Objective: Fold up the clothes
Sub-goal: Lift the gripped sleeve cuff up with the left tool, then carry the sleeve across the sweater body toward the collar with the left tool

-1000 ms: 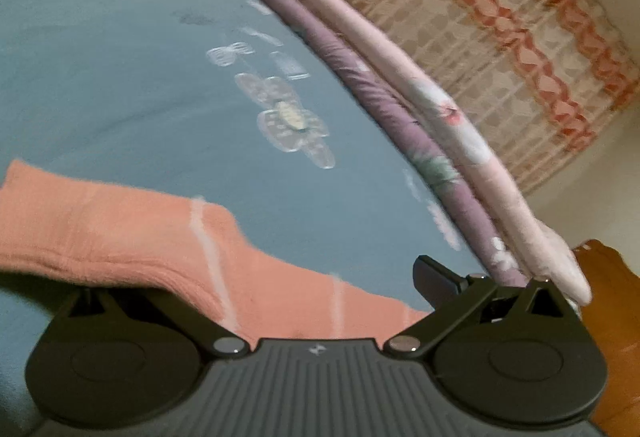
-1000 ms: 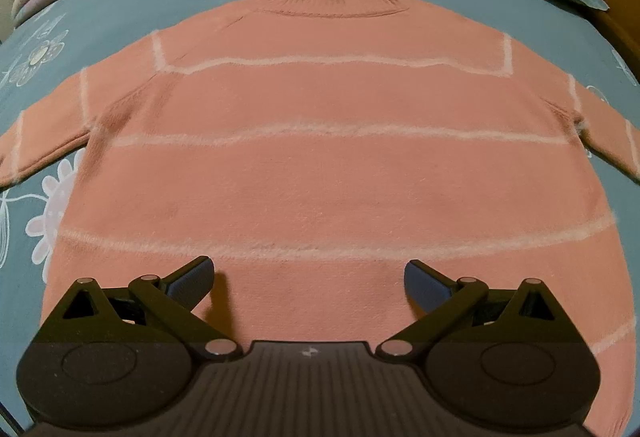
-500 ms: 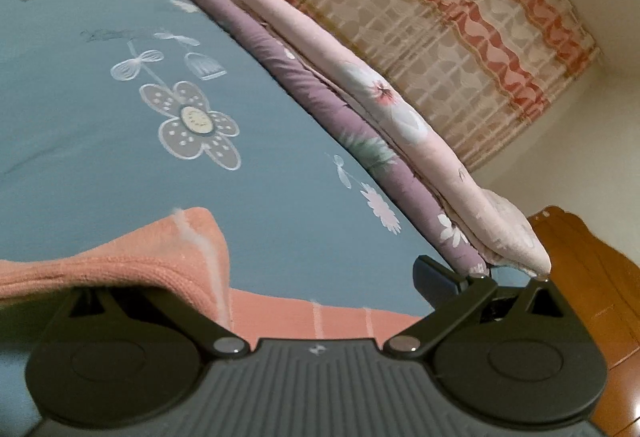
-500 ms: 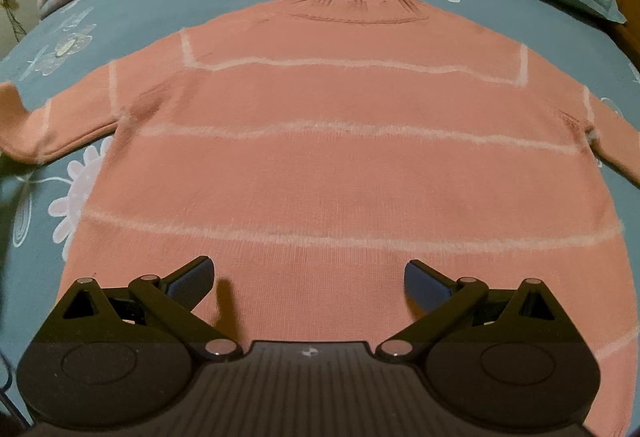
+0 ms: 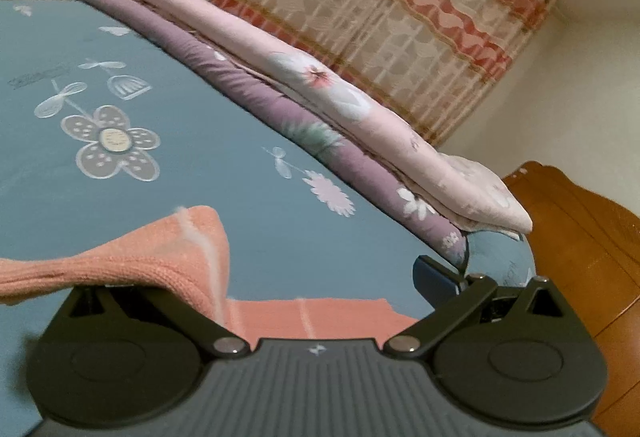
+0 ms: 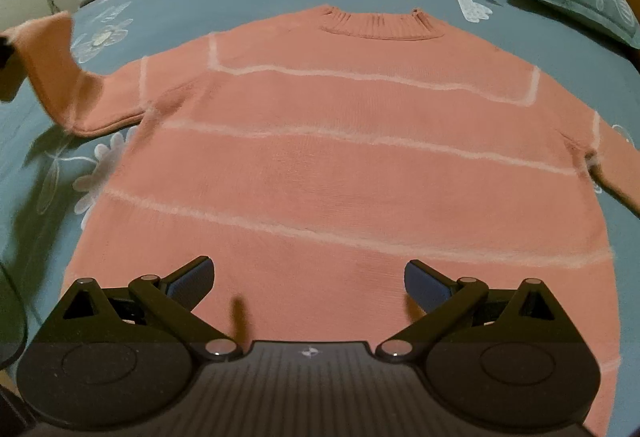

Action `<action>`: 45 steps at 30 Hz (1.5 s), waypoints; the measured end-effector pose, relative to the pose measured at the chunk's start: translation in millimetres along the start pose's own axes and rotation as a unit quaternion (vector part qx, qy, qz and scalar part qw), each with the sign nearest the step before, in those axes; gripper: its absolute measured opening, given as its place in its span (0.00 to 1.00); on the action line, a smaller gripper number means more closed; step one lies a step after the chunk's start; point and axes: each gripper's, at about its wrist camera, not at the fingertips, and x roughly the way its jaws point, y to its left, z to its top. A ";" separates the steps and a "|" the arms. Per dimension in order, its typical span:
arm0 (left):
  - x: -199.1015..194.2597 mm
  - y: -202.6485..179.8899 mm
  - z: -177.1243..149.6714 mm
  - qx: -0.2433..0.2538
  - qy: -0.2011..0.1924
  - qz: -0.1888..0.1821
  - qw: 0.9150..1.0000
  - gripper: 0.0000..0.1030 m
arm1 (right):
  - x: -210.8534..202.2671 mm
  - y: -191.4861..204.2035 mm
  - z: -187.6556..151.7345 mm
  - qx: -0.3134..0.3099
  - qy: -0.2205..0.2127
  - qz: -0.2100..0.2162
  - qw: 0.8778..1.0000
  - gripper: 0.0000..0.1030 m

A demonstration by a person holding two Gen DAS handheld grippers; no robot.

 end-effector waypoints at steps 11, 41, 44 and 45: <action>36.8 -85.2 -19.2 0.033 0.015 -0.003 0.999 0.99 | -3.5 -46.1 -6.5 -0.002 0.002 0.009 1.000 1.00; 142.8 -208.7 -116.5 0.106 0.058 -0.073 0.990 0.99 | 5.8 -69.1 -26.1 0.020 0.031 -0.030 0.999 1.00; 151.4 -220.9 -129.3 0.126 0.072 -0.077 0.986 0.99 | 6.9 -70.2 -31.3 0.029 0.031 -0.030 0.999 1.00; 154.4 -224.8 -133.7 0.133 0.077 -0.078 0.985 0.99 | 6.7 -70.5 -33.1 0.031 0.030 -0.030 0.999 1.00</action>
